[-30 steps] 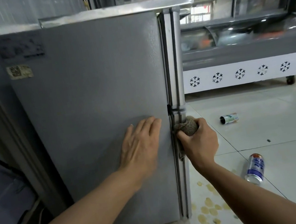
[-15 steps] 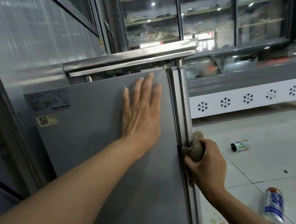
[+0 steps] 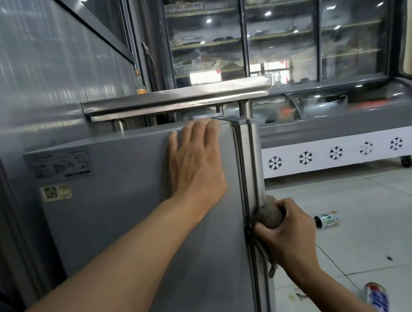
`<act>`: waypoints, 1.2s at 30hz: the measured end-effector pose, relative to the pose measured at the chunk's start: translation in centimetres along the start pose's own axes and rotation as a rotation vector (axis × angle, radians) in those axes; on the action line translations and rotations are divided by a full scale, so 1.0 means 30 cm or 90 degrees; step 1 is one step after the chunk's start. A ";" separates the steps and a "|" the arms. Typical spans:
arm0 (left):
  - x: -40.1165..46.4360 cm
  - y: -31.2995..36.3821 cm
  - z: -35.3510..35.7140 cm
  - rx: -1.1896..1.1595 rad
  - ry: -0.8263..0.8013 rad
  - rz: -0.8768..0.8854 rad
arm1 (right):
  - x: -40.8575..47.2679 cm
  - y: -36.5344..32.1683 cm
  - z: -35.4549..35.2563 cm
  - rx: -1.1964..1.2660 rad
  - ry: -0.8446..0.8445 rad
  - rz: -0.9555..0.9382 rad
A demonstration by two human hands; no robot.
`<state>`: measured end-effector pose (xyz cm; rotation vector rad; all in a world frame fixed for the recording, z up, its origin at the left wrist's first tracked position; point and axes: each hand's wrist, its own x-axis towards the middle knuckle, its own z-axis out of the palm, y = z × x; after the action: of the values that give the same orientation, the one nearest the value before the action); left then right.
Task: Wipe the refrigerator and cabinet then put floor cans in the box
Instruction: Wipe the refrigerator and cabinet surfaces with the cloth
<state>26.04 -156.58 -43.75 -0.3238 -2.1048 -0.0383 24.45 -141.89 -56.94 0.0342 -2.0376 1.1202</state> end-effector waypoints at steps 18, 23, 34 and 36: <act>0.045 0.003 -0.029 0.005 -0.021 -0.021 | 0.345 -0.364 -0.123 0.041 0.128 -0.149; 0.077 0.007 -0.033 -0.013 -0.029 -0.038 | 0.387 -0.412 -0.150 -0.054 0.065 -0.191; 0.199 -0.021 -0.160 -0.071 -0.225 -0.034 | 0.560 -0.510 -0.250 -0.017 -0.135 0.130; 0.224 -0.033 -0.185 -0.098 -0.295 -0.035 | 0.590 -0.525 -0.282 0.010 -0.184 0.151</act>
<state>27.10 -156.94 -35.03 -0.3951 -2.5776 -0.1738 23.48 -139.55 -31.90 -0.0417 -2.3353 1.3419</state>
